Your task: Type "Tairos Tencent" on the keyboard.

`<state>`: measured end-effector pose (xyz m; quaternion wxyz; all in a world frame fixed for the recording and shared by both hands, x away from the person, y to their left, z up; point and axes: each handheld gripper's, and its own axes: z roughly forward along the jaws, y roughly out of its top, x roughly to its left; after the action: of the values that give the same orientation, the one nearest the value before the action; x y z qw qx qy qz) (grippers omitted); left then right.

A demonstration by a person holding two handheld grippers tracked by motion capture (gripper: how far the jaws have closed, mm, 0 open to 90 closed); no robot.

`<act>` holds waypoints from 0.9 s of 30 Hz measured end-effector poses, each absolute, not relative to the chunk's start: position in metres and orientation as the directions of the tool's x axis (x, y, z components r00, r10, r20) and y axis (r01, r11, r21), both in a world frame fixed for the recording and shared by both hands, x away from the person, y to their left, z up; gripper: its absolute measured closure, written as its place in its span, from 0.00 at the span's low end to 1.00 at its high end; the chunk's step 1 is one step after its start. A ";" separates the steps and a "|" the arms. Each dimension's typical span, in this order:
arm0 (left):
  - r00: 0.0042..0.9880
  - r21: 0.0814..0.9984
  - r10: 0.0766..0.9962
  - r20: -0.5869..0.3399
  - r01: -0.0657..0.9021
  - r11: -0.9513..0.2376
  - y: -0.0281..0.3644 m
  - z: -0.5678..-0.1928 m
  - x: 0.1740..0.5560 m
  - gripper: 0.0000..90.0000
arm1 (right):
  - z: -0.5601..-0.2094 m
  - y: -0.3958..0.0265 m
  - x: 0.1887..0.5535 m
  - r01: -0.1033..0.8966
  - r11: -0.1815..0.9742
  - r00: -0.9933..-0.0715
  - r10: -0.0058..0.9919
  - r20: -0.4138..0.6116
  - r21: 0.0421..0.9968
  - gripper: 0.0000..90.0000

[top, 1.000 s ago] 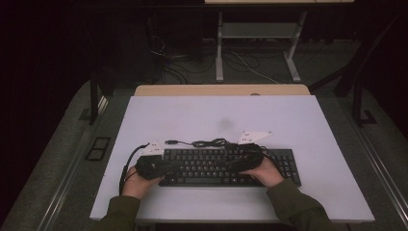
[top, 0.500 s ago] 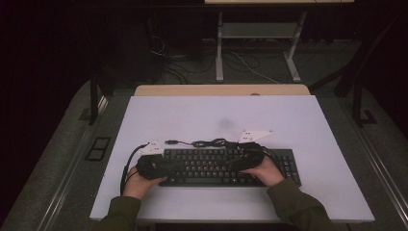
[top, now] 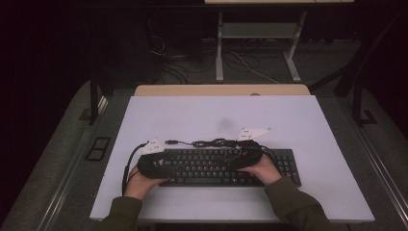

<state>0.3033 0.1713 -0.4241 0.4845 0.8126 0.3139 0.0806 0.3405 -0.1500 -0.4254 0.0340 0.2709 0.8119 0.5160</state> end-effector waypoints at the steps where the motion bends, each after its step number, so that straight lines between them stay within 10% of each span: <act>1: 0.789 0.840 0.591 -0.170 0.430 -0.332 0.171 -0.424 0.303 0.36 | -0.425 -0.149 0.341 0.402 0.326 -0.853 0.473 0.220 0.856 0.21; 15: 0.779 0.849 0.606 -0.164 0.424 -0.314 0.169 -0.424 0.304 0.23 | -0.423 -0.145 0.348 0.405 0.337 -0.859 0.457 0.229 0.850 0.37; 27: 0.782 0.853 0.605 -0.151 0.412 -0.320 0.164 -0.426 0.302 0.19 | -0.428 -0.141 0.348 0.420 0.398 -0.867 0.443 0.230 0.816 0.82</act>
<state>0.3016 0.1645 -0.4258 0.4907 0.8063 0.3153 0.0982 0.3481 -0.1411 -0.4285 0.0119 0.2578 0.8361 0.4841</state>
